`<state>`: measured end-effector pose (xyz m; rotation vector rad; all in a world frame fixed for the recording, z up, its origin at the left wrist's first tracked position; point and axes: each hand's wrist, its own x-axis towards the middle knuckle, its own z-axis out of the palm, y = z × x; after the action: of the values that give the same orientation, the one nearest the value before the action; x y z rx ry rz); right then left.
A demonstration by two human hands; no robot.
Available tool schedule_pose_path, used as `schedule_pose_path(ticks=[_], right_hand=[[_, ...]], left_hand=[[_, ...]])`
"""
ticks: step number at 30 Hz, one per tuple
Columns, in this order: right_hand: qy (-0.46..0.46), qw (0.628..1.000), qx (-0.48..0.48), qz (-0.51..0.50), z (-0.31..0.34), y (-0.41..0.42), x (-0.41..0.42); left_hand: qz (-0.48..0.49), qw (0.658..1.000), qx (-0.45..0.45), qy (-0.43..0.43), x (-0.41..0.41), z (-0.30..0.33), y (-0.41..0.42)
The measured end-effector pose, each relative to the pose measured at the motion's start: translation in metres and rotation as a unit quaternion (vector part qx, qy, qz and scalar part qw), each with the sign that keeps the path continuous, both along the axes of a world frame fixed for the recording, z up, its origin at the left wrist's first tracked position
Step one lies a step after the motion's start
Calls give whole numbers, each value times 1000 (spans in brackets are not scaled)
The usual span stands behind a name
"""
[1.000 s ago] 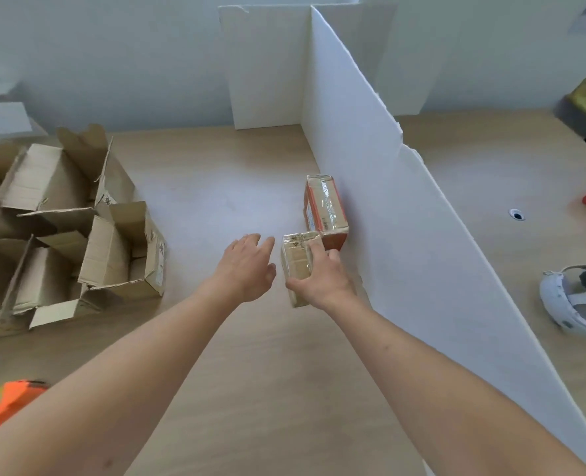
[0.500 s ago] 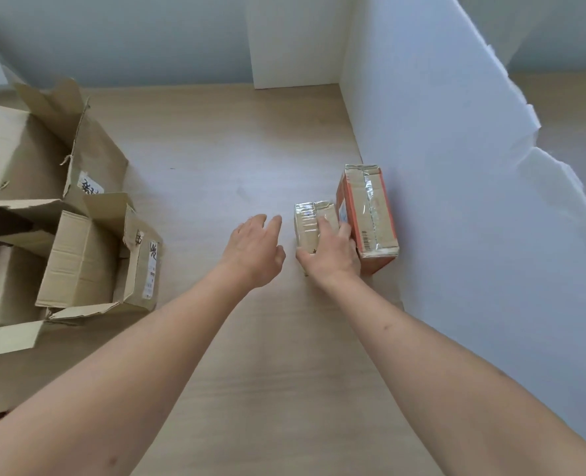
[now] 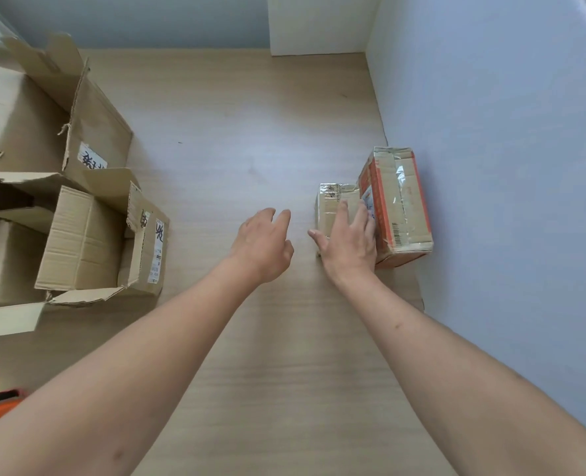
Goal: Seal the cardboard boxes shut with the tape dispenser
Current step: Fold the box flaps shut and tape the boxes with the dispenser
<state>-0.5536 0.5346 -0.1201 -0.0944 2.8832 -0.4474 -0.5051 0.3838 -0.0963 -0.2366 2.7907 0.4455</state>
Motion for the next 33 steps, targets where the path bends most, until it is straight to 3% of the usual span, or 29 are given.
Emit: schedule_pose_path(ticks=[4,22,33], right_hand=[[33,997,-25,66,16,-1,13],[-13,967,-46,250,107,-49,119],[-63,962,-59,258,97,-156,180]], left_hand=[[8,1000,-5,18,13,13,-2],[62,988,-92,108,154,94,-46],[107,985,-97,96,230,84,-150]])
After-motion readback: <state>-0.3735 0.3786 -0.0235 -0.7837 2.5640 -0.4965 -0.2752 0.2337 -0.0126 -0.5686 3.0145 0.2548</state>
